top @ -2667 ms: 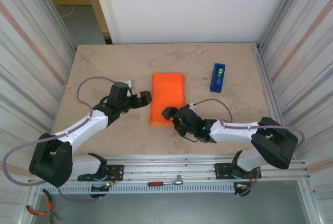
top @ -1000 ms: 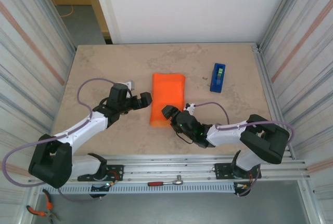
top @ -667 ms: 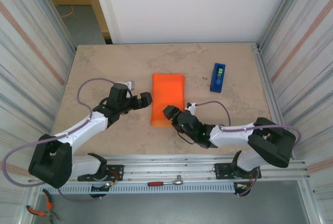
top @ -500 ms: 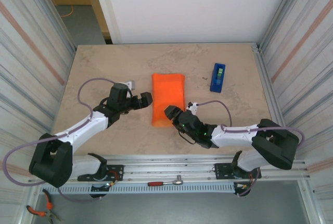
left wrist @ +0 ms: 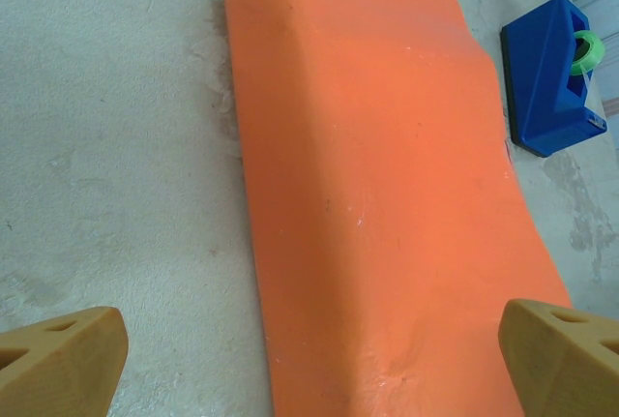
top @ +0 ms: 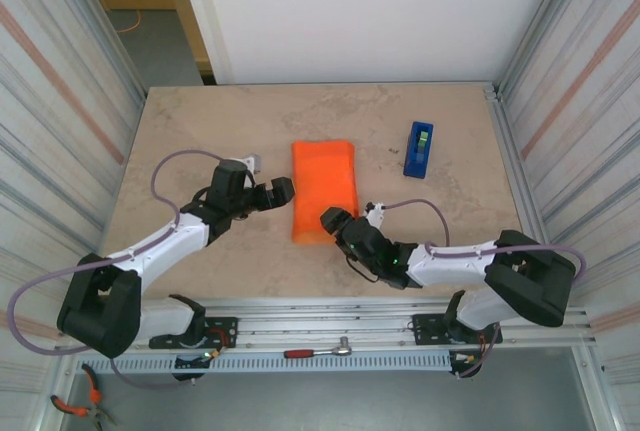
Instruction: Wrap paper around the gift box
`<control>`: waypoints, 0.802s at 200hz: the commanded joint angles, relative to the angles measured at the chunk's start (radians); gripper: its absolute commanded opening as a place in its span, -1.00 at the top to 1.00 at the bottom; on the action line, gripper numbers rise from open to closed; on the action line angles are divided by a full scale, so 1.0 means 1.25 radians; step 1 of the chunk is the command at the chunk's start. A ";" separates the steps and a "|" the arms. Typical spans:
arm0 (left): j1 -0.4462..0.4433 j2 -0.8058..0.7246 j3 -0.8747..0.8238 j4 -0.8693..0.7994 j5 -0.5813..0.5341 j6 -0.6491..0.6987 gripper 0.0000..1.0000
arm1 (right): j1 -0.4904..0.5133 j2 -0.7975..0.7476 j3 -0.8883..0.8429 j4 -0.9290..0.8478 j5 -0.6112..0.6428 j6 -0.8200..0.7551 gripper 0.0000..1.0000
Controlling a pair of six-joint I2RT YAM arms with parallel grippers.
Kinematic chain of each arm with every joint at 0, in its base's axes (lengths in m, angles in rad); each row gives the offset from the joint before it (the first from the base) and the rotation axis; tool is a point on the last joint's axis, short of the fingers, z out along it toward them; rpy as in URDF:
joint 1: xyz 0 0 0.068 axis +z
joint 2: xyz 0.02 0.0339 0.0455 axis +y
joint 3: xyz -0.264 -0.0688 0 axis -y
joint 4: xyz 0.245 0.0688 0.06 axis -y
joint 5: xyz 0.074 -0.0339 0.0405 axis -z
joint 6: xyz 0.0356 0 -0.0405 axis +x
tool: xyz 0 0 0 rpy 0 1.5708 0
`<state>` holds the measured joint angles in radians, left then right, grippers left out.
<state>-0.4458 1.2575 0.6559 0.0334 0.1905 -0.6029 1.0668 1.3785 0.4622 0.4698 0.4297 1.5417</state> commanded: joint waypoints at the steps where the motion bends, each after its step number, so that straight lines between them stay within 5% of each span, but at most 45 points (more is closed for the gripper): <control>1: 0.003 -0.005 -0.017 0.015 0.007 -0.001 -0.97 | 0.006 -0.030 -0.016 0.016 0.067 0.021 -0.42; 92: 0.003 0.005 -0.021 0.029 0.014 0.004 -0.97 | 0.005 -0.049 -0.013 0.008 0.093 0.003 -0.25; 160: 0.003 0.009 -0.024 0.026 0.014 0.008 -0.98 | 0.009 -0.022 -0.011 0.022 0.082 0.016 0.10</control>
<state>-0.4458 1.2594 0.6407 0.0566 0.1944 -0.6025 1.0679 1.3388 0.4446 0.4904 0.5011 1.5444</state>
